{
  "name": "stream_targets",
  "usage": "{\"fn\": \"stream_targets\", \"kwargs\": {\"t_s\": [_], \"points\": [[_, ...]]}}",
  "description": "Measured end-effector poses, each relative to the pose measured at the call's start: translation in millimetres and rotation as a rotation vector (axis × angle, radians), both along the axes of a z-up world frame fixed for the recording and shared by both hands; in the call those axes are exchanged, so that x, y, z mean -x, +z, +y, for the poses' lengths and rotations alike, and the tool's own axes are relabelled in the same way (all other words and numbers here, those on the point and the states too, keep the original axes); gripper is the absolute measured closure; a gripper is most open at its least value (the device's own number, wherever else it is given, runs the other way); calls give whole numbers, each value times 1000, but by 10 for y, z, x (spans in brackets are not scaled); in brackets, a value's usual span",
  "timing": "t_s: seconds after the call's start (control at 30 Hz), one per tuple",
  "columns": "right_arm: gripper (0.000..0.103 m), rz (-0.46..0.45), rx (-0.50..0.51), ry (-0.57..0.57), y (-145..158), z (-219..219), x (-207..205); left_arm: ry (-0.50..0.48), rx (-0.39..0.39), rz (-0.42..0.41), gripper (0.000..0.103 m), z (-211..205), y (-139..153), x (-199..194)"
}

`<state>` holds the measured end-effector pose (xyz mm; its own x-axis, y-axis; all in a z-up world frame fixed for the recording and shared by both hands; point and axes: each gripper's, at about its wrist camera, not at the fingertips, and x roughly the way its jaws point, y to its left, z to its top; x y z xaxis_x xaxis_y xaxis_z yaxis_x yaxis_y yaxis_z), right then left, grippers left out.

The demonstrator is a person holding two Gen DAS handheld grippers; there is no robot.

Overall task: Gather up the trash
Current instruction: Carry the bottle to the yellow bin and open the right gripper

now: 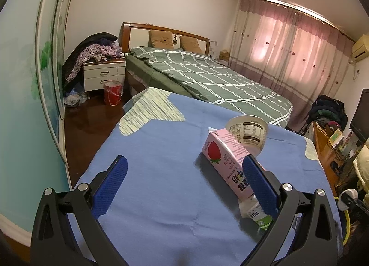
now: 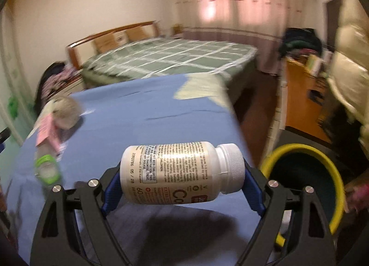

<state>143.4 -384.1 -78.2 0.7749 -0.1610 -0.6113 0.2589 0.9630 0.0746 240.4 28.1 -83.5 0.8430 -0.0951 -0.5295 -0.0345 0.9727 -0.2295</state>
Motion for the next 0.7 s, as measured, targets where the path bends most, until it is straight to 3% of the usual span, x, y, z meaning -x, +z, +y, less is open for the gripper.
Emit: {"fn": "stream_targets", "kwargs": {"t_s": [0.2,0.5,0.57,0.7], "points": [[21,-17,-31,-256,-42,-669,362,-8,-7,-7,5,-32,14,9],[19,8,-60,-514,-209,-1251,639,-27,-12,-8,5,-67,12,12],[8,17,-98,-534,-259,-1321,636,-31,-12,-8,5,-70,15,17],[7,0,-92,-526,-255,-1256,644,-43,-16,-6,5,-91,12,18]]}}
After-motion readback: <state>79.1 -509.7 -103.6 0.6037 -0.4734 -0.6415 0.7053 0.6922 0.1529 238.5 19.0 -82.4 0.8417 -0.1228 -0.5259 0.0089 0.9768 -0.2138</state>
